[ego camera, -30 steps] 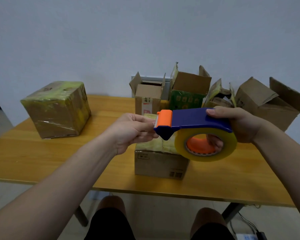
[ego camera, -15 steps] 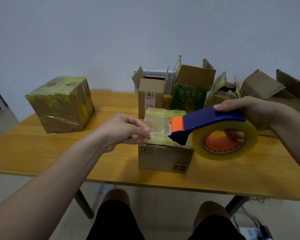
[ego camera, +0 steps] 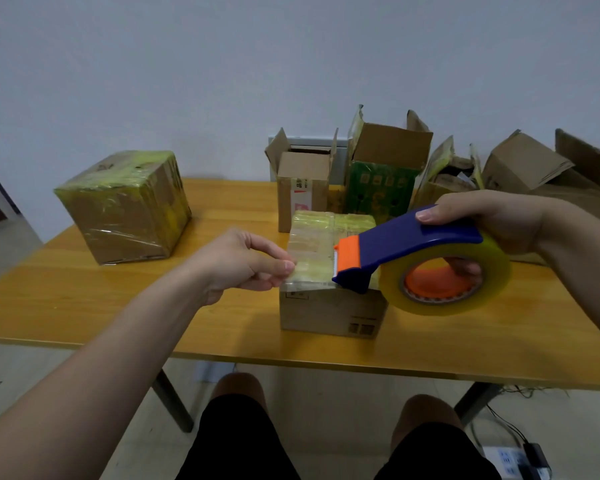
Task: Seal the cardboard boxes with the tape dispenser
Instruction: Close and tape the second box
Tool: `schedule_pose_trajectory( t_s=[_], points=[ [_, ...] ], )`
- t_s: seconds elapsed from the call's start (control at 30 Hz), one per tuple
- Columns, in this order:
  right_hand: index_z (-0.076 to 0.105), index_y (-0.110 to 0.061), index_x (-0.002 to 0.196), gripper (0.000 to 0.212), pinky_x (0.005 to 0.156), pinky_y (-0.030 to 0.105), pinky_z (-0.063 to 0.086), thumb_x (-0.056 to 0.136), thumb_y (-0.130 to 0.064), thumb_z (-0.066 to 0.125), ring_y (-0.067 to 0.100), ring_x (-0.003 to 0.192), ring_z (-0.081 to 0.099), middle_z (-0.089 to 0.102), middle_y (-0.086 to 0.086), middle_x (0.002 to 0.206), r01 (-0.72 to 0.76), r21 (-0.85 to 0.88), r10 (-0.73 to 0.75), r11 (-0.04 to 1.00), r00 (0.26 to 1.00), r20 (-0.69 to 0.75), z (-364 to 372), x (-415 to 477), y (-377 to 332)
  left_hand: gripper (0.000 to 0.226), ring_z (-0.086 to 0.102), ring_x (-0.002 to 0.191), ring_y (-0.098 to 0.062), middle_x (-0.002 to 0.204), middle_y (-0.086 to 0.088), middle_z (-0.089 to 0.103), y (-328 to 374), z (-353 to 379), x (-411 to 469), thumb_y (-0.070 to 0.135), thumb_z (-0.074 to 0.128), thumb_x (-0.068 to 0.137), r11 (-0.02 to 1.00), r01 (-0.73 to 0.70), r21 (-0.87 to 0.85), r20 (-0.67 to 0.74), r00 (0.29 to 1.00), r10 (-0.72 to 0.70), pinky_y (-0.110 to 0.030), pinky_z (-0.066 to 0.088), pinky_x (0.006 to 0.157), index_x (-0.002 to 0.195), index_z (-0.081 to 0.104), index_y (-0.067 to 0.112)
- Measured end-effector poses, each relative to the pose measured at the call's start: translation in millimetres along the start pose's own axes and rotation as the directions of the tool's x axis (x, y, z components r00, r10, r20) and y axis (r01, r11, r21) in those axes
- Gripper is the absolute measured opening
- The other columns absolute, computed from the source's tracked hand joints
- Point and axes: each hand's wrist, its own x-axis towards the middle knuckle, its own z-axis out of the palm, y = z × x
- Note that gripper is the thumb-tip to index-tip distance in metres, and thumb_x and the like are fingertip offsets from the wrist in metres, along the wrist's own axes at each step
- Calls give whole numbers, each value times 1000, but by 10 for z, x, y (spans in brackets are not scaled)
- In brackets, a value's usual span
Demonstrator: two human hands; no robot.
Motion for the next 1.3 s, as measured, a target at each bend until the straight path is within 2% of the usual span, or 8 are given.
schedule_pose_trajectory(
  t_s=[0.2,0.57,0.7,0.83,0.97,1.07,1.2,1.3],
  points=[
    [77,-6,104,56,55,29,56,83,-56,63,22,50,64,68,17,67,-28,-26,27,999,999,-42,26,47,4,37,79,78,-16,87,-4,81,-5,-4,127,17,92,76,982,27,185,-38,999,-20,-21,58,58,106,70,16],
    [78,-7,101,58,57,29,57,82,-60,66,23,51,65,68,21,70,-56,-50,54,997,998,-29,28,72,-64,26,76,68,-9,75,1,78,109,30,272,25,92,76,913,41,407,-70,997,-14,-18,55,56,90,74,13],
    [77,-6,103,75,57,29,58,66,-71,79,23,53,67,70,21,75,-81,-73,79,994,997,-27,57,87,-150,24,74,63,-8,68,3,77,142,90,288,28,91,77,845,24,534,-63,998,12,-22,59,58,87,74,15],
    [80,-12,98,61,57,29,57,69,-66,77,22,52,67,71,16,72,-83,-79,82,993,997,-16,86,87,-193,43,72,59,-3,61,10,73,122,38,327,54,91,67,714,72,696,-129,991,26,-24,59,53,89,71,23],
    [80,-11,95,49,56,29,57,79,-56,68,21,51,66,71,15,71,-80,-57,78,995,996,-37,88,77,-168,55,78,78,-15,90,-2,77,-110,-160,340,57,88,67,913,161,375,96,973,-211,-25,57,60,106,72,22],
    [81,-16,90,47,56,28,57,74,-58,68,21,55,68,73,14,75,-78,-56,74,995,996,-56,85,77,-155,47,73,93,-25,101,-10,72,-364,-236,335,38,85,76,971,235,41,320,918,-236,-35,58,79,113,68,14],
    [81,-22,87,38,59,30,57,85,-56,66,20,55,67,73,10,75,-79,-60,77,995,996,-42,47,99,-138,19,73,99,-20,108,-6,78,-349,-191,470,13,72,95,990,25,141,-3,1000,-25,-41,55,92,111,74,22],
    [81,-23,92,41,61,30,56,82,-59,66,20,54,66,72,11,77,-80,-55,79,995,997,-20,11,130,-134,23,66,106,-4,109,13,75,-20,68,566,16,61,102,935,-252,249,-208,929,306,-23,52,82,111,74,34]
  ],
)
